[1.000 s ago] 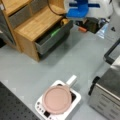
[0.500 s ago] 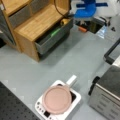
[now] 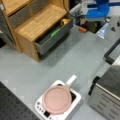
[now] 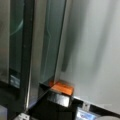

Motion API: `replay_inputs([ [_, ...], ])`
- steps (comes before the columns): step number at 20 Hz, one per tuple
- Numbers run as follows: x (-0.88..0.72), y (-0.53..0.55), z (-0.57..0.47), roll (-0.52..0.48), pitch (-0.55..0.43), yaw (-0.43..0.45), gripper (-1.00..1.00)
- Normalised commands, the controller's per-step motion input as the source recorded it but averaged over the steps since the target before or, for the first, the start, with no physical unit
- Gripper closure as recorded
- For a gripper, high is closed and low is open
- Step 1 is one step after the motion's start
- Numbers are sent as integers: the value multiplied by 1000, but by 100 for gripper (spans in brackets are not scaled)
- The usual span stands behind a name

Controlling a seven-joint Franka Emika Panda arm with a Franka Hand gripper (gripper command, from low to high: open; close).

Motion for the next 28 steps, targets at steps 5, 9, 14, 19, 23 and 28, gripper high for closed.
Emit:
replay_inputs([
  [5, -53, 368, -85, 98, -92, -141, -100],
  [9, -19, 380, -50, 104, -74, -145, -100],
  [14, 41, 415, -46, 83, -49, -158, -100],
  [19, 95, 429, -44, 70, -23, -137, -100],
  [23, 117, 317, -17, 87, -8, -106, -100],
  [28, 112, 152, -6, 123, 19, -89, -100],
])
